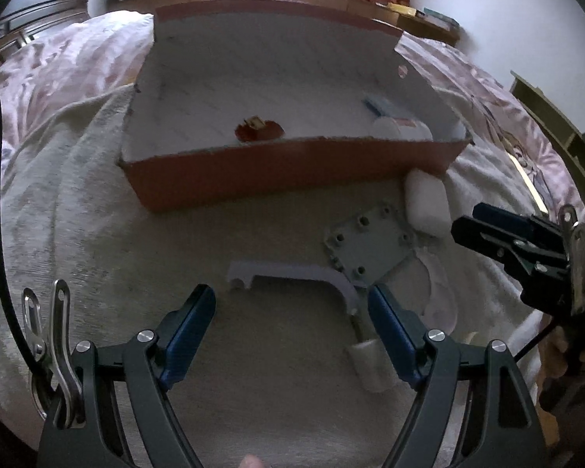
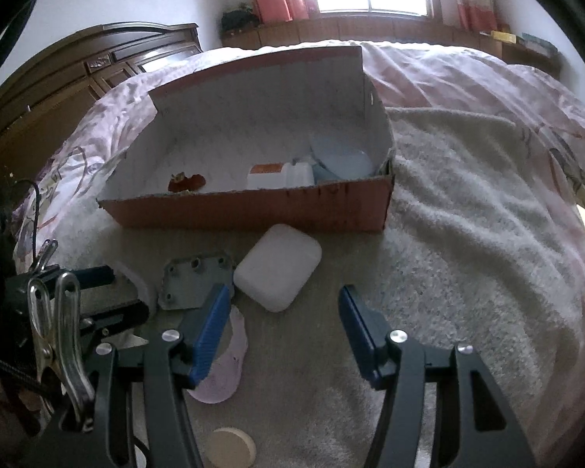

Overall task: Organize rigid objects
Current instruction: 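Grasp the grey handle with the left tool while the right tool grasps the white earbud case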

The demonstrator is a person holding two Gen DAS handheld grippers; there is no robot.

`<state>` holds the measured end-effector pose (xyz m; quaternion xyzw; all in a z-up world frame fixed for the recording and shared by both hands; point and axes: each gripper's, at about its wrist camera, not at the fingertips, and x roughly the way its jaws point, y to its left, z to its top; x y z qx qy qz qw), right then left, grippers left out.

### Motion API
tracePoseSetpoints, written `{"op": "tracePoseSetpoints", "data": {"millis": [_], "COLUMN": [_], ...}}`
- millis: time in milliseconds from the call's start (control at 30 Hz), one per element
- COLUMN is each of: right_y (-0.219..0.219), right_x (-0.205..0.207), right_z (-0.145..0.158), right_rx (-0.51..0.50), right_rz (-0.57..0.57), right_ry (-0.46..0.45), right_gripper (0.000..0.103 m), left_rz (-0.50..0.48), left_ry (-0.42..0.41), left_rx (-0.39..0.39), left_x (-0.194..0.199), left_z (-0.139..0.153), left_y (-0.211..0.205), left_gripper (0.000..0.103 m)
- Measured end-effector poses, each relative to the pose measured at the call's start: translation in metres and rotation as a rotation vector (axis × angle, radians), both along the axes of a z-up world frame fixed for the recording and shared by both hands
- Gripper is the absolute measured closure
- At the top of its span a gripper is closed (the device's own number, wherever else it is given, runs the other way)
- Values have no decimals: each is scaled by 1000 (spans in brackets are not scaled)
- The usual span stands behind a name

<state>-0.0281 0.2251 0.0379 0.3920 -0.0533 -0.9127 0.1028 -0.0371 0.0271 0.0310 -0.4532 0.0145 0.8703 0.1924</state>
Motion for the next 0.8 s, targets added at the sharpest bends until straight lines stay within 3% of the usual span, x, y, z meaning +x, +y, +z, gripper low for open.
{"op": "tracePoseSetpoints", "data": {"millis": [700,800], "right_y": [0,0], "right_x": [0,0], "right_z": [-15,-16], "right_rx": [-15,-17], "right_rz": [-11,-13], "right_ry": [-48,-54], "right_gripper": [42,42], "left_rz": [30,35], "left_ry": [44,55], "left_rx": [-117,-116], "left_x": [-3,-2], "left_z": [-9,-8], "left_y": [14,12], "left_gripper": [21,29]}}
